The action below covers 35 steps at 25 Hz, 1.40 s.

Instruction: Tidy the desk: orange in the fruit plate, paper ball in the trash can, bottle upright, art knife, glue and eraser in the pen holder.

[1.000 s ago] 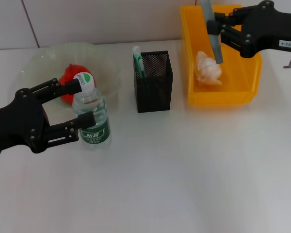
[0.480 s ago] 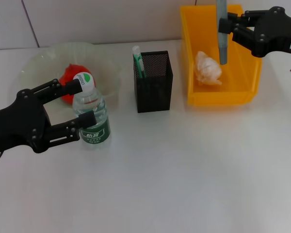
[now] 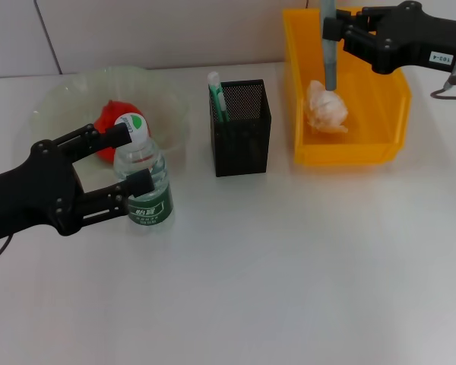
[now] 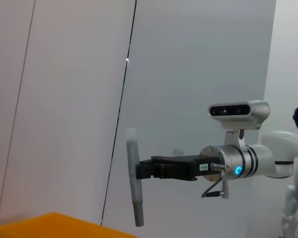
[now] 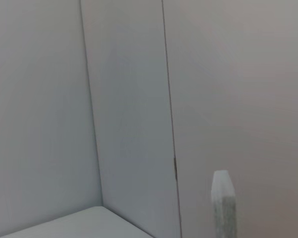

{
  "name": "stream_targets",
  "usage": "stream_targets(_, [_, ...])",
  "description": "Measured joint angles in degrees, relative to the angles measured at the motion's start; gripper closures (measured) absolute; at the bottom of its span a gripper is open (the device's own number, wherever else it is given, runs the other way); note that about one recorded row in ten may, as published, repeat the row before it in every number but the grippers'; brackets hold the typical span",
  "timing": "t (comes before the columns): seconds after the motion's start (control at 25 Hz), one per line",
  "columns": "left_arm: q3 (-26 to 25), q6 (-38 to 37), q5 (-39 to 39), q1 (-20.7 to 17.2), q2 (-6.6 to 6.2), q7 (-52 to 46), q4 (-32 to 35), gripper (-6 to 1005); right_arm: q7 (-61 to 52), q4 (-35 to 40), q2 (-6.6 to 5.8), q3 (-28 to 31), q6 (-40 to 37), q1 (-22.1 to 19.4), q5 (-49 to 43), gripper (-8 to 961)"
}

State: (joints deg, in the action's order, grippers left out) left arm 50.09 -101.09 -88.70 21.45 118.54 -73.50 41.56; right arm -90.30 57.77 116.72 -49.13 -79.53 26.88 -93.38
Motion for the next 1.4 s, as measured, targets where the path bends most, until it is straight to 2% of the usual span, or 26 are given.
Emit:
stream_targets(0.28, [0.0, 0.0, 0.8, -0.1, 0.03, 1.4, -0.9, 193, 1.4, -4.2, -0.47, -0.3, 2.5, 2.9, -1.2, 829])
stream_targets(0.68, [0.0, 0.7, 0.9, 0.4, 0.02, 1.4, -1.4, 193, 6.3, -12.1, -0.08, -0.7, 6.6, 8.0, -2.5, 830])
stream_targets(1.4, [0.0, 1.5, 1.0, 2.2, -0.01, 1.3, -2.6, 193, 10.7, -20.7, 0.02, -0.7, 13.6, 14.3, -2.4, 830])
